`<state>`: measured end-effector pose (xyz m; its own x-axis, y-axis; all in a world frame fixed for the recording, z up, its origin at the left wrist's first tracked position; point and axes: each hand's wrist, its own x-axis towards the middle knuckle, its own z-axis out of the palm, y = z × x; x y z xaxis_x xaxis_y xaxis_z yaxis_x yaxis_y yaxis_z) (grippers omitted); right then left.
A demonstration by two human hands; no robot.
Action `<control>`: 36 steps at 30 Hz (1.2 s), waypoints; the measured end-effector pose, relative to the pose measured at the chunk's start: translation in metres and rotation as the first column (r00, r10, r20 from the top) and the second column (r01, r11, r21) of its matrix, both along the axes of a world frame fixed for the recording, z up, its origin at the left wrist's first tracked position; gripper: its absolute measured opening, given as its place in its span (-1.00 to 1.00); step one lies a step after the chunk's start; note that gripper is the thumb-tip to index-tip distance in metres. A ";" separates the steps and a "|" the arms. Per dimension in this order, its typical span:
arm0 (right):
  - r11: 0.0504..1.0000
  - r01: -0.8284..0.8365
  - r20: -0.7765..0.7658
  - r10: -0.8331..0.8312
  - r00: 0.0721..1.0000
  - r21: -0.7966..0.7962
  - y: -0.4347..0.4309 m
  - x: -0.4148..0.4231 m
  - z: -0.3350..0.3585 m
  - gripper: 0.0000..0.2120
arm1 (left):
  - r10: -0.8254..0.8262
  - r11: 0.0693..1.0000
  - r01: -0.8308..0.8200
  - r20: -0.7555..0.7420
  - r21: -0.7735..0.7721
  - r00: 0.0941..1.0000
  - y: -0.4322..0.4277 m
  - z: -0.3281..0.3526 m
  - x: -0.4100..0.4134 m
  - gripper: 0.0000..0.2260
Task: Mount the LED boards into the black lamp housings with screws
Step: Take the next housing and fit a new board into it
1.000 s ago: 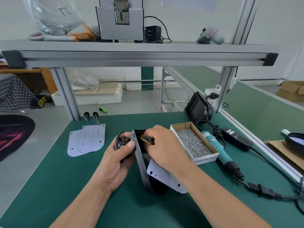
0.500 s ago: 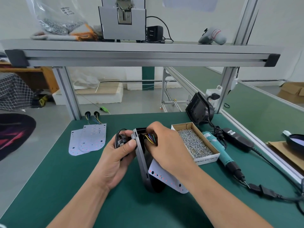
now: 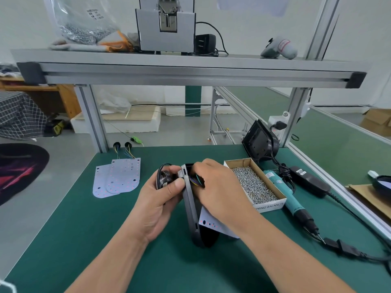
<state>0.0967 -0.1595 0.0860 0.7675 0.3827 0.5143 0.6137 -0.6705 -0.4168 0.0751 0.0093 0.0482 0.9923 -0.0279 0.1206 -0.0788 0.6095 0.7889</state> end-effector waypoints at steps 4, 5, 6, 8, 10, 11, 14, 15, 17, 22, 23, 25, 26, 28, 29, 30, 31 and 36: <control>0.989 -0.039 -0.066 0.049 0.997 0.144 -0.004 -0.006 -0.002 -0.85 | -0.022 1.000 0.022 -0.004 0.003 1.000 0.001 0.000 0.000 -0.60; 0.985 -0.034 -0.091 0.051 0.995 0.171 -0.005 -0.007 -0.002 -0.85 | -0.025 1.000 0.025 -0.006 -0.004 1.000 0.002 0.000 0.000 -0.63; 0.980 -0.016 -0.113 0.039 0.993 0.199 -0.006 -0.007 -0.001 -0.86 | -0.026 1.000 0.026 -0.005 -0.008 1.000 0.002 -0.001 0.000 -0.68; 0.966 0.044 -0.138 -0.009 0.990 0.254 -0.006 -0.007 -0.001 -0.88 | -0.032 0.999 0.032 0.001 -0.009 0.999 0.001 -0.001 -0.001 -0.73; 0.967 0.087 -0.108 -0.062 0.992 0.241 -0.005 -0.007 -0.002 -0.91 | -0.042 0.999 0.042 0.013 -0.009 0.999 -0.001 -0.002 -0.001 -0.72; 0.973 0.105 -0.086 -0.089 0.992 0.206 -0.003 -0.007 -0.003 -0.93 | -0.041 0.999 0.041 0.017 -0.006 0.999 -0.001 -0.002 -0.001 -0.72; 0.972 0.127 -0.121 -0.104 0.987 0.199 -0.002 -0.004 -0.005 -0.89 | -0.033 0.999 0.033 0.026 0.005 0.999 -0.003 -0.003 -0.001 -0.71; 0.965 0.108 -0.174 -0.067 0.983 0.241 -0.003 -0.002 -0.004 -0.87 | -0.029 1.000 0.029 0.026 0.006 0.999 -0.003 -0.003 -0.001 -0.70; 0.949 0.060 -0.271 0.027 0.962 0.308 -0.003 0.000 -0.003 -0.79 | -0.016 1.000 0.016 0.017 0.002 1.000 -0.002 -0.005 0.000 -0.71; 0.970 -0.053 -0.315 0.128 0.940 0.237 -0.003 0.000 -0.002 -0.69 | 0.004 1.000 -0.004 -0.034 -0.017 0.999 -0.001 -0.008 0.005 -0.57; 0.975 -0.084 -0.311 0.146 0.939 0.205 -0.005 0.001 0.000 -0.71 | 0.003 1.000 -0.004 -0.039 -0.025 0.999 -0.001 -0.009 0.005 -0.55; 0.973 -0.138 -0.372 0.198 0.907 0.182 -0.010 0.001 0.002 -0.74 | -0.007 0.999 0.006 -0.042 -0.040 0.999 -0.001 -0.012 0.006 -0.57; 0.972 -0.149 -0.398 0.211 0.893 0.180 -0.013 0.000 0.001 -0.77 | -0.007 0.999 0.005 -0.048 -0.045 0.999 -0.001 -0.013 0.006 -0.58; 0.972 -0.108 -0.390 0.184 0.902 0.208 -0.017 -0.002 -0.004 -0.88 | 0.000 0.999 -0.004 -0.067 -0.052 0.998 -0.002 -0.015 0.007 -0.56; 0.965 -0.073 -0.363 0.164 0.917 0.251 -0.018 -0.002 -0.007 -0.88 | 0.005 0.999 -0.009 -0.070 -0.051 0.997 -0.002 -0.015 0.008 -0.53; 0.956 -0.044 -0.332 0.143 0.932 0.289 -0.017 -0.003 -0.009 -0.88 | 0.007 0.999 -0.010 -0.069 -0.048 0.998 -0.002 -0.015 0.007 -0.52; 0.951 -0.027 -0.300 0.124 0.946 0.307 -0.017 -0.003 -0.010 -0.88 | 0.004 0.999 -0.007 -0.065 -0.050 0.998 -0.002 -0.015 0.006 -0.50; 0.982 -0.066 -0.306 0.119 0.945 0.177 -0.014 0.000 -0.009 -0.79 | 0.018 0.998 -0.023 -0.080 -0.065 0.997 -0.002 -0.016 0.006 -0.53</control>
<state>0.0971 -0.1732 0.0772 0.8650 0.3915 0.3139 0.4900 -0.5241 -0.6966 0.0808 0.0076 0.0326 0.9991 -0.0019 0.0425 -0.0307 0.6595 0.7510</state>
